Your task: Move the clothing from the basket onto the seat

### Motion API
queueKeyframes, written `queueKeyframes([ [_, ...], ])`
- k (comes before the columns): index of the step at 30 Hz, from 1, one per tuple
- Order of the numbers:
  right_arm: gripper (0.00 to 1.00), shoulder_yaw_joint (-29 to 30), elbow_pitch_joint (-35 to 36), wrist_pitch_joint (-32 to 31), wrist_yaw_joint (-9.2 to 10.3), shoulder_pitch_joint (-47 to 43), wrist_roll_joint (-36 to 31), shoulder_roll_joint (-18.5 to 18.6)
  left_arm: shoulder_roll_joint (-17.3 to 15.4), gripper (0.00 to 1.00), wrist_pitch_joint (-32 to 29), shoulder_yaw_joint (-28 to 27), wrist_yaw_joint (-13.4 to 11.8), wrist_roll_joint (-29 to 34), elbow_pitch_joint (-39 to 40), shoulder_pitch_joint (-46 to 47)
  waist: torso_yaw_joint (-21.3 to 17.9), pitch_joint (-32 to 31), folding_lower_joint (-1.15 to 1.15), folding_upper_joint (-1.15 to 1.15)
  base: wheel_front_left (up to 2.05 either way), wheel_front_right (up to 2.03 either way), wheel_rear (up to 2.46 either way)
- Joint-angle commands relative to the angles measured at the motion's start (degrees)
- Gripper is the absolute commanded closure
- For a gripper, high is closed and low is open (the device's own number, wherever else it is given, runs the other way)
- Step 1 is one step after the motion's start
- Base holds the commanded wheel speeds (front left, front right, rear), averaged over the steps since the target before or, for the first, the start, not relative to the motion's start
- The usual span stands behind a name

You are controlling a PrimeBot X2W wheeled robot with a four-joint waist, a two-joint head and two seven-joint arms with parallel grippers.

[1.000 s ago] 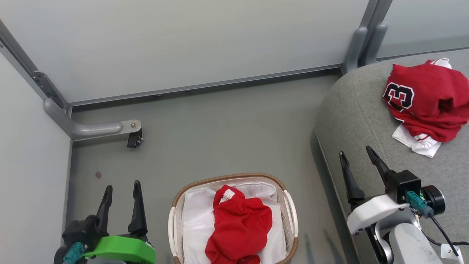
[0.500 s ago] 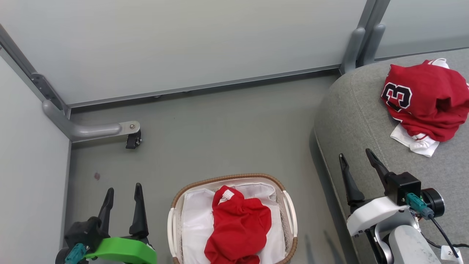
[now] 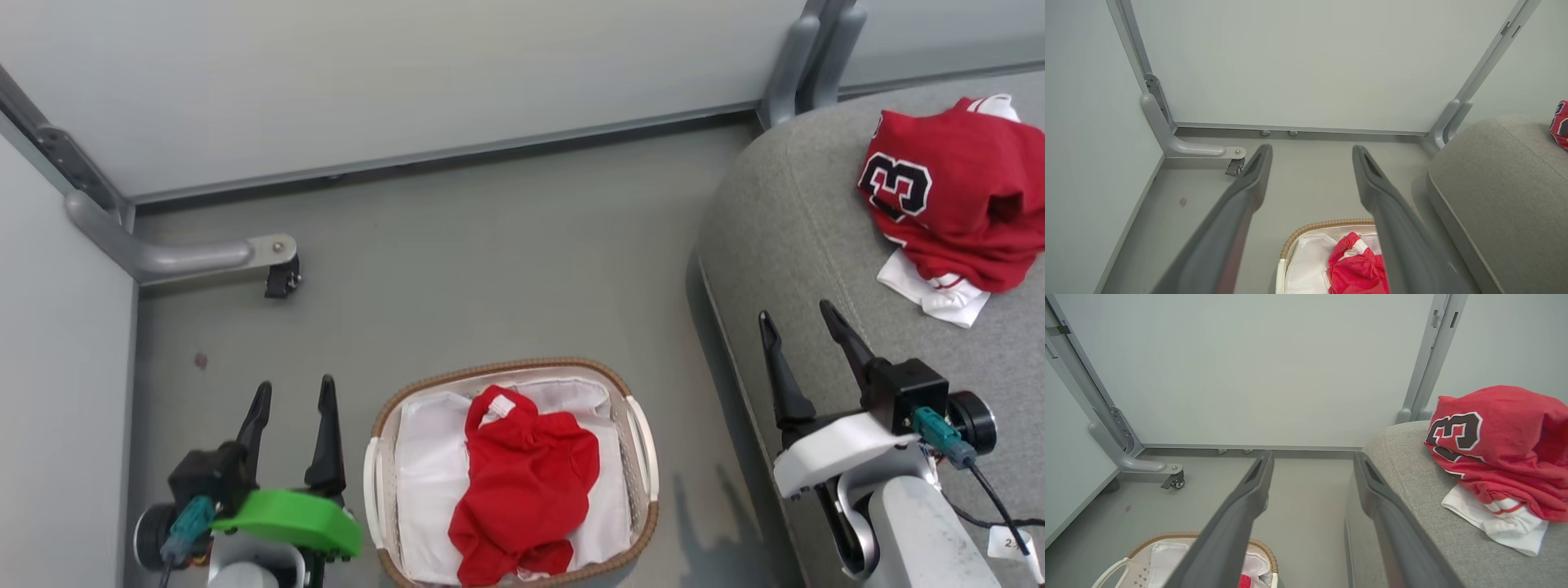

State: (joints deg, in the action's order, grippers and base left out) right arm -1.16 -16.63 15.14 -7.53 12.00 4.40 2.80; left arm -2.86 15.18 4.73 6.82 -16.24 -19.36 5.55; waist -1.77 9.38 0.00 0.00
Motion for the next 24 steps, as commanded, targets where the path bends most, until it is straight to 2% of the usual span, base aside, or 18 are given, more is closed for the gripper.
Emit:
queueKeyframes([
  [1,0.00,0.14,0.35,0.02,0.08,1.16,-0.34,0.18,-0.06,0.00,-0.04,0.44,0.25,0.76,-1.30,2.37,-1.08,3.55,0.00,0.00,0.00,0.00,0.00],
  [9,0.00,-0.51,2.02,0.02,0.08,6.09,-0.02,0.16,-0.08,0.00,-0.05,7.34,0.70,0.68,-12.81,12.95,-4.66,14.93,0.00,0.00,0.00,0.00,0.00],
  [18,0.00,-2.97,4.87,0.02,0.08,12.69,2.56,0.13,-0.63,0.00,-0.97,17.78,0.73,-4.08,-29.39,25.47,-10.39,28.17,0.00,0.00,0.00,0.00,0.00],
  [24,0.00,-3.97,6.26,0.02,0.08,15.23,4.03,0.12,-1.59,0.00,-3.32,23.60,0.74,-6.67,-35.69,30.87,-12.56,33.94,0.00,0.00,0.00,0.00,0.00],
])
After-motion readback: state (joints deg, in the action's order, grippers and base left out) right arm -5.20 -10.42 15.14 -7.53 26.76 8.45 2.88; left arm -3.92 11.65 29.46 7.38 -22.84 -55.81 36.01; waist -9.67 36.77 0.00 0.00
